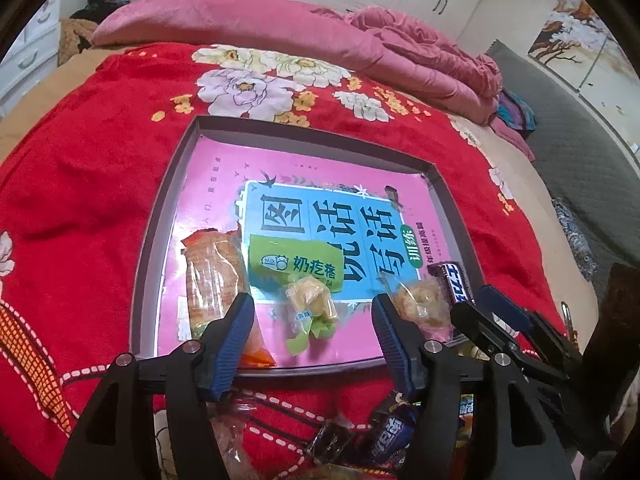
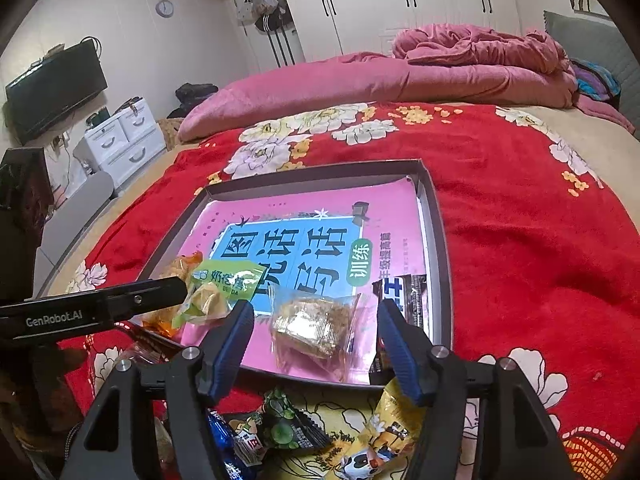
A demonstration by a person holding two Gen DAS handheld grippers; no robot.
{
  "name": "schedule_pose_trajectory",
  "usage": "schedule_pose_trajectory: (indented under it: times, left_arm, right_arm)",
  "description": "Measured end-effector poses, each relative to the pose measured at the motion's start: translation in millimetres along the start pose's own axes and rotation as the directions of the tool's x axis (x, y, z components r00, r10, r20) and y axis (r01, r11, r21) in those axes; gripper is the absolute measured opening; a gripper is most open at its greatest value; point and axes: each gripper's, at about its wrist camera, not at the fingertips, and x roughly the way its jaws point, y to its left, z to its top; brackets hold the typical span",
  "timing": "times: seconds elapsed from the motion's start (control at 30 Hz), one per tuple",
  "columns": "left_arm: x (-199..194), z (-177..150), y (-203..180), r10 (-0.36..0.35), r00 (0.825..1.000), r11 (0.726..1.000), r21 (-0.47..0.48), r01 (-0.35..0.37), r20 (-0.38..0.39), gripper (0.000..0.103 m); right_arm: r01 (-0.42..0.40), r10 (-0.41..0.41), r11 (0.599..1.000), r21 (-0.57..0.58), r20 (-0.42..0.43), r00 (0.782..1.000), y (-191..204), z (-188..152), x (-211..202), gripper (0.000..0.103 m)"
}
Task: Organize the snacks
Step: 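Move both open tools back from the tray toward the snack pile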
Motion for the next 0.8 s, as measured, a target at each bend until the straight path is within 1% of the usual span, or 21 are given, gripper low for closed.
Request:
schedule_pose_trajectory:
  times: [0.23,0.33,0.6,0.67,0.7,0.8]
  left_arm:
    - [-11,-1,-2,0.005,1.000,1.000,0.011,-0.005,0.030,0.064]
    - [-15,-1,-1,0.000,0.999,1.000,0.012,0.000,0.036,0.064]
    - [-25,-4,6,-0.005,0.999,1.000,-0.006,0.005,0.045,0.065]
    - [-27,-5,8,-0.004,0.999,1.000,-0.011,0.005,0.047,0.074]
    - [-27,-5,9,-0.002,0.999,1.000,-0.014,0.003,0.047,0.076]
    - [-31,-7,11,0.003,0.998,1.000,-0.013,-0.002,0.055,0.076]
  right_arm:
    - [0.012,-0.012,1.000,-0.003,0.033,0.999,0,2,-8,0.065]
    - [0.012,-0.012,1.000,-0.003,0.055,0.998,-1,3,-13,0.069]
    - [-0.006,0.006,1.000,0.001,0.114,0.993,-3,6,-27,0.073]
    - [-0.011,0.011,1.000,0.001,0.127,0.992,-3,7,-30,0.074]
    - [-0.015,0.015,1.000,0.000,0.133,0.991,-3,7,-32,0.075]
    - [-0.021,0.022,1.000,-0.006,0.155,0.988,-2,7,-37,0.077]
